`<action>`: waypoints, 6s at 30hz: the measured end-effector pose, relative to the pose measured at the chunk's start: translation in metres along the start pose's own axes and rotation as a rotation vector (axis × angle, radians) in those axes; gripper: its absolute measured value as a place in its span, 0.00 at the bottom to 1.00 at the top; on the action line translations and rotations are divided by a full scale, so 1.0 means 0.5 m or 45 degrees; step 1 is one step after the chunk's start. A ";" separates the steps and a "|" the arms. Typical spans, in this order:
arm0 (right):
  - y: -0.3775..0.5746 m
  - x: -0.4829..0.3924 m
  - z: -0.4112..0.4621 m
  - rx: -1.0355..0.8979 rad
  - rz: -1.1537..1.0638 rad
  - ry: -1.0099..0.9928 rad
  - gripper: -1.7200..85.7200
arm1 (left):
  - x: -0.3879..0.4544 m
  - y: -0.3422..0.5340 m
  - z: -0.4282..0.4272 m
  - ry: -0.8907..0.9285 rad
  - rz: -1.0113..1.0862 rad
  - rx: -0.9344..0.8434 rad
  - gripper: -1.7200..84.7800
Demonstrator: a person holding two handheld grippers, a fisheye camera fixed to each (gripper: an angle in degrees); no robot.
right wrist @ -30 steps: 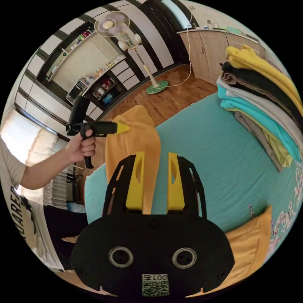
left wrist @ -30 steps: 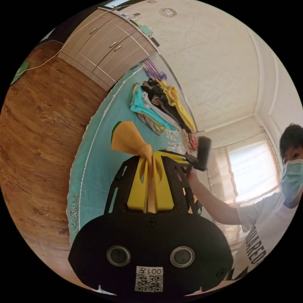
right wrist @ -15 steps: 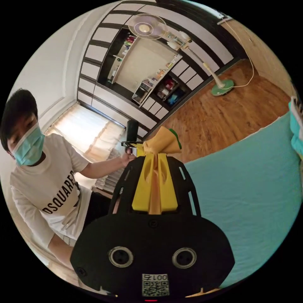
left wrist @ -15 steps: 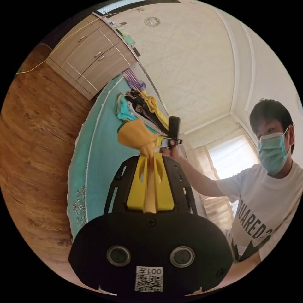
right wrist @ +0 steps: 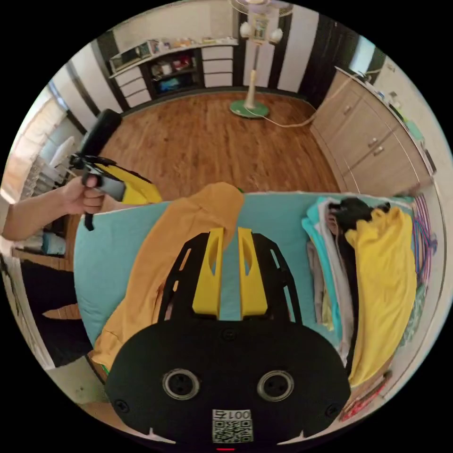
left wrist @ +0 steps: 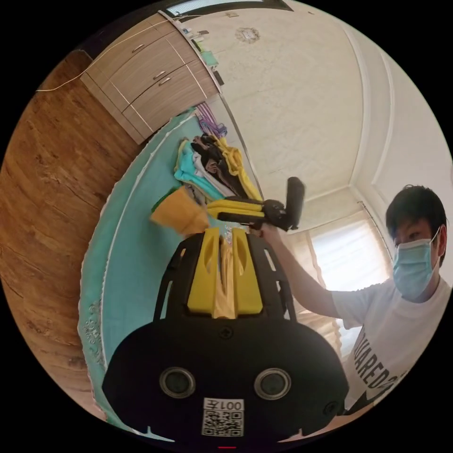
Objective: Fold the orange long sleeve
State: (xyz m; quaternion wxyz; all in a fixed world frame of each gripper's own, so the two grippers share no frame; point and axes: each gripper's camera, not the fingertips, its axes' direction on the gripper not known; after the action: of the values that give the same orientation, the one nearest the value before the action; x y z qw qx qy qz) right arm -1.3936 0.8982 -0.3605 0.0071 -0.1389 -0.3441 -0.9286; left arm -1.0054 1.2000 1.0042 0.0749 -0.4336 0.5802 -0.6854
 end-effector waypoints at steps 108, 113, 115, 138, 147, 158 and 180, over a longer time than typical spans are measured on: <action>0.969 -0.031 -0.134 0.426 0.215 -0.486 0.04 | 0.492 0.511 0.746 0.051 1.006 -1.058 0.12; 1.243 -0.139 0.047 -0.116 0.644 -0.487 0.04 | 0.465 0.807 0.901 -0.049 0.868 -1.400 0.15; 1.300 -0.180 0.093 -0.126 0.742 -0.522 0.05 | 0.440 0.856 0.887 -0.120 0.781 -1.388 0.15; 1.205 -0.326 0.308 -0.093 1.063 -0.256 0.04 | 0.184 0.768 0.812 -0.989 0.772 -1.124 0.01; 1.267 -0.151 0.388 -0.267 1.243 -0.224 0.05 | 0.095 0.773 0.762 -0.964 0.598 -1.094 0.04; 1.007 0.015 0.474 0.145 0.890 -0.405 0.13 | 0.045 0.800 0.769 -0.932 0.786 -1.139 0.07; 0.801 0.146 0.782 0.060 0.773 -0.231 0.02 | -0.066 0.771 0.606 -0.841 0.510 -0.826 0.01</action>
State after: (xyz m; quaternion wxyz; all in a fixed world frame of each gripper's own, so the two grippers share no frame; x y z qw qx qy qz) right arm -1.3212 0.8495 0.1972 0.2563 -0.3173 -0.3076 -0.8597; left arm -0.9332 0.8774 0.6409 0.2461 -0.5084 0.7804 -0.2681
